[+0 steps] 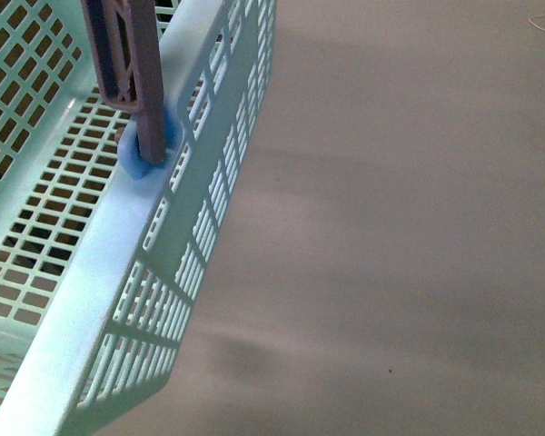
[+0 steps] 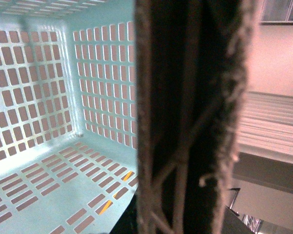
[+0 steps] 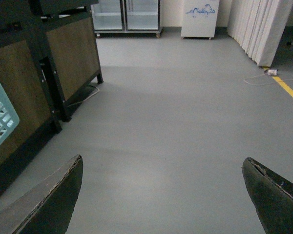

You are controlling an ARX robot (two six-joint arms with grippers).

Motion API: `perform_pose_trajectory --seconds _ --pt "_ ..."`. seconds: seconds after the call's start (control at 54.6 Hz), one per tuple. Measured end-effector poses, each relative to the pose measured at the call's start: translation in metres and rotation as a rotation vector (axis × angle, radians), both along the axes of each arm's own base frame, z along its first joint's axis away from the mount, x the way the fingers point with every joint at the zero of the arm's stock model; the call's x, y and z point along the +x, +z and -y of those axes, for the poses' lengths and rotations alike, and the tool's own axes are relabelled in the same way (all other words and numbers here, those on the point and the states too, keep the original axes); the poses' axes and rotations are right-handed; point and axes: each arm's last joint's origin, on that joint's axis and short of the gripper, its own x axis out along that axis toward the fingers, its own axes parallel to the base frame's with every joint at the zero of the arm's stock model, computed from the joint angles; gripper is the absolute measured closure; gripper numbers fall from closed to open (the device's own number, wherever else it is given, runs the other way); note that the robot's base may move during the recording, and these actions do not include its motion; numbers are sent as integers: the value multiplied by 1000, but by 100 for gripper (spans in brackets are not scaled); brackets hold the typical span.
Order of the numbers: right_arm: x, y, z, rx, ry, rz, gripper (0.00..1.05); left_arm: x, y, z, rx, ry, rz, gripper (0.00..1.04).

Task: Pick lemon and mango into basket

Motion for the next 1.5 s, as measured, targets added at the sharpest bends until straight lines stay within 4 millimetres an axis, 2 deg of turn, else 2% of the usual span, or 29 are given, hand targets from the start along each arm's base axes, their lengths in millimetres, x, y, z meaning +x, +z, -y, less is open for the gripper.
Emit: perform_pose_trajectory --seconds 1.501 --pt "0 0 0 0 0 0 9 0 1 0 -2 0 4 100"
